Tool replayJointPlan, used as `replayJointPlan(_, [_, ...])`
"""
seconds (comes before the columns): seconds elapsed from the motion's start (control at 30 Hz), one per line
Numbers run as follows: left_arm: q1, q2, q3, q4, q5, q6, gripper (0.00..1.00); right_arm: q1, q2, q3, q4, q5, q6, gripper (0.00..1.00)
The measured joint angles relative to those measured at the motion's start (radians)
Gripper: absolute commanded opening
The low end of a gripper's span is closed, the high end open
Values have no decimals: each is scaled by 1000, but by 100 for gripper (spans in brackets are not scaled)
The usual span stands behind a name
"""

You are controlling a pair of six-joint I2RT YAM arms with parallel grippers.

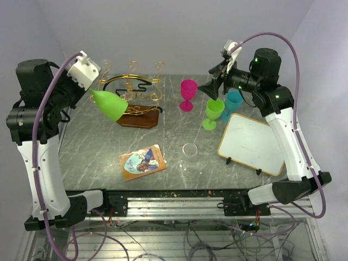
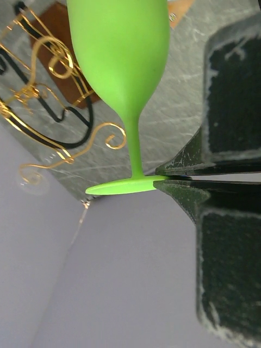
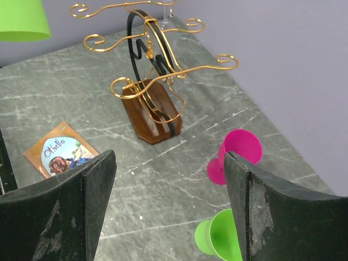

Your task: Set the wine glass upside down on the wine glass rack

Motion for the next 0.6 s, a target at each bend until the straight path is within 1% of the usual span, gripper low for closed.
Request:
replayJointPlan(0.17, [0,-10,-47,-47,-132,100,7,-10,0,-16,0,-10,0,80])
replayJointPlan(0.37, [0,-19,-161,-79,-290,196,7,-25,0,-24,2,-24,2,81])
replayJointPlan(0.5, [1,-21,-253,-62,-403,239,7,-37,0,-29,8,-35,6,81])
replayJointPlan(0.6, [1,-14,-322,-12,-493,265,7,-45,0,-36,15,-43,8,81])
